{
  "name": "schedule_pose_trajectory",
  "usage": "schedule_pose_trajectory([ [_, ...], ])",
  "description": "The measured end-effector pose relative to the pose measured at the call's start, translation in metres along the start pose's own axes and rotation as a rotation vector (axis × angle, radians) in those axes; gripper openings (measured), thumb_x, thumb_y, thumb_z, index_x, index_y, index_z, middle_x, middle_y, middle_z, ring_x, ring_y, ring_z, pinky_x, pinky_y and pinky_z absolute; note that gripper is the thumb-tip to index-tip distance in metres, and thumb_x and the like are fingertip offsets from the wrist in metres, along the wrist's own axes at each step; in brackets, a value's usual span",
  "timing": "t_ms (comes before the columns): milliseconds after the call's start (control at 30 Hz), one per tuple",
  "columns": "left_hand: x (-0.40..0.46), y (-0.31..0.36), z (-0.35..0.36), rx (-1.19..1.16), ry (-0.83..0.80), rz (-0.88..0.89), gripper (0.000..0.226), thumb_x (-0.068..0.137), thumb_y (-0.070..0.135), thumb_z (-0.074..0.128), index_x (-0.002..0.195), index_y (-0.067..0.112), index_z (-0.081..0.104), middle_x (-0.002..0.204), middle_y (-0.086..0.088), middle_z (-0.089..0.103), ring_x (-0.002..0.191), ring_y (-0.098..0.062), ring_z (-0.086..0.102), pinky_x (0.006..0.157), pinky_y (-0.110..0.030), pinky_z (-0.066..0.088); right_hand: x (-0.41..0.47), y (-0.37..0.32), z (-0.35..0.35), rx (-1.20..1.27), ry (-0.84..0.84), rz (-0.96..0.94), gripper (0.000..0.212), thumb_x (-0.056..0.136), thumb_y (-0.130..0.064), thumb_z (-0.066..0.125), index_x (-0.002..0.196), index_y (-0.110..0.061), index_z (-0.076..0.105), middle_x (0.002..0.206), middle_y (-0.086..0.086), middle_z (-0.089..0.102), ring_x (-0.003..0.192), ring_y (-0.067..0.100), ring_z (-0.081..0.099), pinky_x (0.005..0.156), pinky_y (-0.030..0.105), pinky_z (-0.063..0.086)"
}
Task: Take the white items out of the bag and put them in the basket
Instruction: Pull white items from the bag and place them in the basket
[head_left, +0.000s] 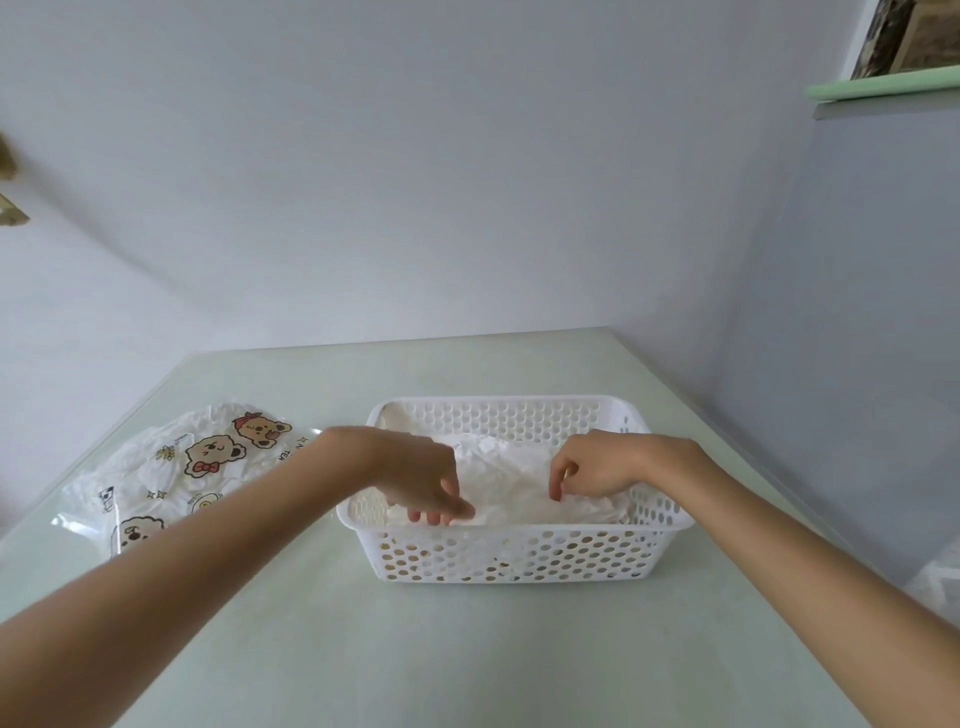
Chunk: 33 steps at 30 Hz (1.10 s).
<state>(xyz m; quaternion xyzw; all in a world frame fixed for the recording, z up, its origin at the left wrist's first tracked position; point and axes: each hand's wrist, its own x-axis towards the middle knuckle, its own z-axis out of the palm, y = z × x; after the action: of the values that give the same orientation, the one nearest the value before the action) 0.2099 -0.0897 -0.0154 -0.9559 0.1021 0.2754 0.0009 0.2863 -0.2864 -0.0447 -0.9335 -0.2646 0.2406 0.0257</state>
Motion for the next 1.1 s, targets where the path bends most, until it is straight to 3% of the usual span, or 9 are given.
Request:
schedule_pose_trajectory([
  [100,0.007,-0.009,-0.015,-0.133,0.19,0.009,0.035,0.095,0.047,0.049,0.098,0.02,0.071,0.089,0.013,0.069,0.079,-0.003,0.066,0.095,-0.035,0.051,-0.005,-0.002,-0.004,-0.024,0.162,-0.052,0.032,0.091,-0.01,0.047,0.101,-0.03,0.07,0.124,-0.003,0.057,0.099,0.016,0.058,0.085,0.027,0.046],
  [200,0.023,-0.004,-0.01,-0.071,0.318,-0.018,0.054,0.09,0.06,0.048,0.133,0.028,0.05,0.14,0.004,0.05,0.125,-0.018,0.049,0.106,-0.041,0.039,0.004,-0.01,-0.002,0.08,0.316,-0.129,0.03,0.088,-0.009,0.057,0.106,-0.029,0.067,0.1,-0.007,0.058,0.091,0.014,0.057,0.079,0.028,0.047],
  [300,0.044,-0.001,0.014,0.028,0.079,-0.067,0.089,0.088,0.065,0.046,0.154,0.026,0.0,0.162,0.002,-0.007,0.148,-0.026,0.0,0.117,-0.052,0.012,0.021,-0.016,0.007,0.009,0.134,-0.101,0.063,0.082,-0.023,0.071,0.138,-0.03,0.043,0.124,-0.002,0.049,0.105,0.018,0.049,0.088,0.032,0.042],
  [367,0.052,-0.006,0.028,0.031,0.0,-0.129,0.092,0.09,0.064,0.043,0.151,0.027,-0.016,0.159,0.003,-0.021,0.148,-0.025,-0.012,0.118,-0.051,0.004,0.029,-0.01,0.008,-0.053,-0.021,0.012,0.091,0.075,-0.038,0.078,0.147,-0.037,0.022,0.147,0.002,0.032,0.124,0.027,0.044,0.1,0.042,0.042],
  [433,0.054,-0.01,0.038,0.042,-0.037,-0.173,0.089,0.093,0.062,0.04,0.149,0.03,-0.02,0.158,0.003,-0.024,0.147,-0.029,-0.012,0.118,-0.053,0.004,0.032,-0.001,0.005,-0.038,-0.075,0.079,0.103,0.07,-0.043,0.081,0.148,-0.044,0.014,0.152,0.003,0.02,0.131,0.033,0.04,0.101,0.048,0.043],
  [667,0.047,0.006,0.037,0.088,-0.001,-0.234,0.079,0.098,0.054,0.039,0.153,0.025,-0.011,0.161,-0.004,-0.01,0.148,-0.033,0.007,0.117,-0.046,0.009,0.034,0.005,0.002,-0.006,-0.115,0.039,0.1,0.072,-0.036,0.082,0.145,-0.049,0.015,0.145,0.0,0.026,0.13,0.03,0.039,0.103,0.049,0.042],
  [833,0.038,-0.002,0.01,0.128,0.153,-0.177,0.093,0.079,0.079,0.042,0.15,0.021,0.025,0.153,-0.003,0.035,0.139,-0.027,0.035,0.112,-0.045,0.031,0.017,0.01,-0.005,-0.045,0.037,-0.009,0.075,0.079,-0.023,0.075,0.141,-0.036,0.036,0.131,-0.003,0.042,0.118,0.018,0.045,0.098,0.032,0.042],
  [967,0.031,-0.012,0.005,0.345,0.341,-0.161,0.054,0.091,0.056,0.051,0.131,0.019,0.053,0.13,0.0,0.058,0.119,-0.023,0.055,0.099,-0.036,0.043,0.009,0.011,0.0,-0.09,0.181,0.002,0.046,0.088,0.003,0.05,0.125,-0.025,0.056,0.12,0.0,0.049,0.103,0.015,0.048,0.085,0.025,0.041],
  [1100,0.019,-0.019,0.015,0.349,0.402,-0.122,0.039,0.095,0.044,0.051,0.128,0.024,0.057,0.128,0.002,0.061,0.116,-0.019,0.057,0.096,-0.031,0.04,0.004,0.015,0.004,-0.056,0.149,0.006,0.042,0.09,0.0,0.047,0.124,-0.023,0.059,0.125,0.002,0.053,0.109,0.016,0.053,0.09,0.025,0.043],
])
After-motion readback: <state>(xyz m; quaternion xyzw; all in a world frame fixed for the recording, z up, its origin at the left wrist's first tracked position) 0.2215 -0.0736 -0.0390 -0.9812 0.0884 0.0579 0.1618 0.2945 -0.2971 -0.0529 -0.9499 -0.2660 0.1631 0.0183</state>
